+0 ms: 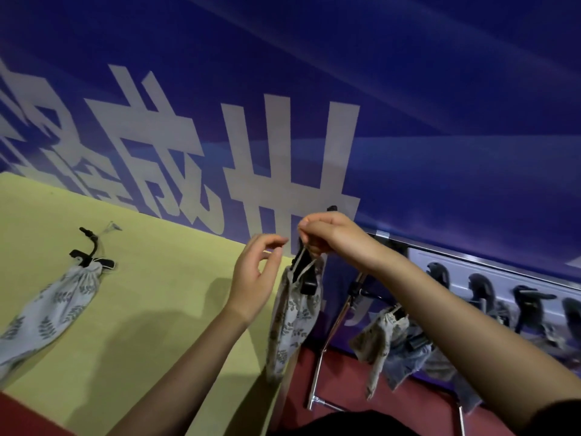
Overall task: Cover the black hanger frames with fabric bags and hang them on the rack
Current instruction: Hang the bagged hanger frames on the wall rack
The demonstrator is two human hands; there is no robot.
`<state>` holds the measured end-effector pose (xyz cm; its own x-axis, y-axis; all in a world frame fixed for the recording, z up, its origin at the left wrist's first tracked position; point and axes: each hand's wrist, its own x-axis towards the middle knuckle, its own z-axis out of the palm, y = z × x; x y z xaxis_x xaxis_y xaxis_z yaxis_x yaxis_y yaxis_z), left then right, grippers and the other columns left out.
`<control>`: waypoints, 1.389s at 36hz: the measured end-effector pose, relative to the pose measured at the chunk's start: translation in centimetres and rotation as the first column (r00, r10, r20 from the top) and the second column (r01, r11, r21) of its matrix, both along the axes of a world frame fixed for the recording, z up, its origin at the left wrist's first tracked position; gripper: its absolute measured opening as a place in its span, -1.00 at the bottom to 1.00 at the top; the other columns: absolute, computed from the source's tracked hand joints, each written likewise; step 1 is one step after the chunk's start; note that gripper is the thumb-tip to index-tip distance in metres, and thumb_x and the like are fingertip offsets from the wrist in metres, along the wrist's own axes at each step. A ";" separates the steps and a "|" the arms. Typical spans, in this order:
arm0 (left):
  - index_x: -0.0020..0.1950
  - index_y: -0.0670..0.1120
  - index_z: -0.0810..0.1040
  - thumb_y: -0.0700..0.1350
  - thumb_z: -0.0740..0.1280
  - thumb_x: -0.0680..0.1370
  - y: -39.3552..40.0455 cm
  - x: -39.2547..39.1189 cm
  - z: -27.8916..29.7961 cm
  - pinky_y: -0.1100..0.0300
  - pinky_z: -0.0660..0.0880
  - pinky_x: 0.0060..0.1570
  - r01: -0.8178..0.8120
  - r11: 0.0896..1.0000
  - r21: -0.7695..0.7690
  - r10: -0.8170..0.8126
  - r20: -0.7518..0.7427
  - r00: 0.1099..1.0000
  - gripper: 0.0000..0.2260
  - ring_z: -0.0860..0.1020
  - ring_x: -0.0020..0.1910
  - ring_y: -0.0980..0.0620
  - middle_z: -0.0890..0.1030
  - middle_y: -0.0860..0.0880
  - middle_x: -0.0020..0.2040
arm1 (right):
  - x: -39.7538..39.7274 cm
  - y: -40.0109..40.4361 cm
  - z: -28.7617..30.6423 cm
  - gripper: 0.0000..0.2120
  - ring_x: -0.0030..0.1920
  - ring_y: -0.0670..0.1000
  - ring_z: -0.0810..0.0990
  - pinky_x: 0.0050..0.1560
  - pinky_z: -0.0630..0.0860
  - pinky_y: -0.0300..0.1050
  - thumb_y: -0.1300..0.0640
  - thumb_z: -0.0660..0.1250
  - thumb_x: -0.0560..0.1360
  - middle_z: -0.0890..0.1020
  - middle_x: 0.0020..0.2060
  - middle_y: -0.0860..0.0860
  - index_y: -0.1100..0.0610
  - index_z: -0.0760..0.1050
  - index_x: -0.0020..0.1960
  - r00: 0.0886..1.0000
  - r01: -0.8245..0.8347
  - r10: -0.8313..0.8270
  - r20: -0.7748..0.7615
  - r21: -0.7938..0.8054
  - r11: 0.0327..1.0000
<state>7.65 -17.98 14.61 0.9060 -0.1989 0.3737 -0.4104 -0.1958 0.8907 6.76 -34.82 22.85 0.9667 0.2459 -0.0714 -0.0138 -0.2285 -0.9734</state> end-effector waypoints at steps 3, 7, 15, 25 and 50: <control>0.08 0.00 0.57 -0.03 0.24 0.56 -0.7 0.1 0.2 0.30 0.45 0.06 0.119 0.993 0.026 -0.120 0.040 0.992 -0.83 0.55 0.07 0.09 0.58 0.09 0.01 | 0.0 0.0 0.5 -0.66 -0.41 -0.01 0.28 -0.32 0.24 -0.13 0.16 0.14 0.63 0.36 -0.47 0.02 0.10 0.46 -0.31 0.999 -0.045 0.045 -0.002 0.036 0.998; -0.14 0.09 0.53 0.04 0.29 0.51 -1.1 0.5 -0.4 0.19 0.42 0.02 0.091 0.991 0.094 -0.102 0.119 0.988 -0.92 0.52 -0.02 0.07 0.51 0.21 -0.13 | 0.2 0.1 0.8 -0.68 -0.43 -0.05 0.30 -0.31 0.26 -0.17 0.19 0.11 0.65 0.36 -0.52 -0.10 0.14 0.44 -0.26 1.000 -0.027 0.027 -0.004 0.048 0.998; -0.27 -0.06 0.49 -0.04 0.26 0.48 -0.8 0.5 -0.5 0.35 0.31 0.07 -0.036 0.998 0.061 0.026 0.150 0.988 -0.83 0.45 0.04 0.09 0.50 0.15 -0.09 | 0.2 -0.4 1.4 -0.72 -0.43 -0.06 0.42 -0.38 0.39 -0.30 0.15 0.12 0.66 0.46 -0.39 0.10 0.17 0.45 -0.19 0.998 0.013 -0.009 0.057 -0.074 0.997; -0.32 -0.08 0.41 -0.07 0.26 0.48 -0.3 0.3 0.8 0.34 0.26 0.32 -0.056 0.995 0.081 0.038 0.210 0.977 -0.81 0.36 0.38 0.20 0.54 0.34 0.12 | 0.8 -0.6 1.4 -0.75 -0.40 -0.14 0.53 -0.33 0.40 -0.32 0.14 0.19 0.63 0.60 -0.38 -0.02 0.12 0.52 -0.18 0.942 -0.001 0.168 0.291 -0.498 0.867; -0.24 -0.04 0.41 -0.14 0.31 0.57 -2.3 0.4 2.7 0.28 0.39 -0.17 0.263 0.957 0.123 -0.262 -0.026 0.965 -0.81 0.47 -0.25 0.12 0.50 0.04 -0.28 | -0.7 -5.9 0.0 -0.84 -0.17 -0.14 0.52 -0.06 0.42 -0.19 0.14 0.34 0.51 0.51 -0.07 0.15 0.22 0.58 -0.17 0.972 -0.172 0.215 0.097 -0.331 0.928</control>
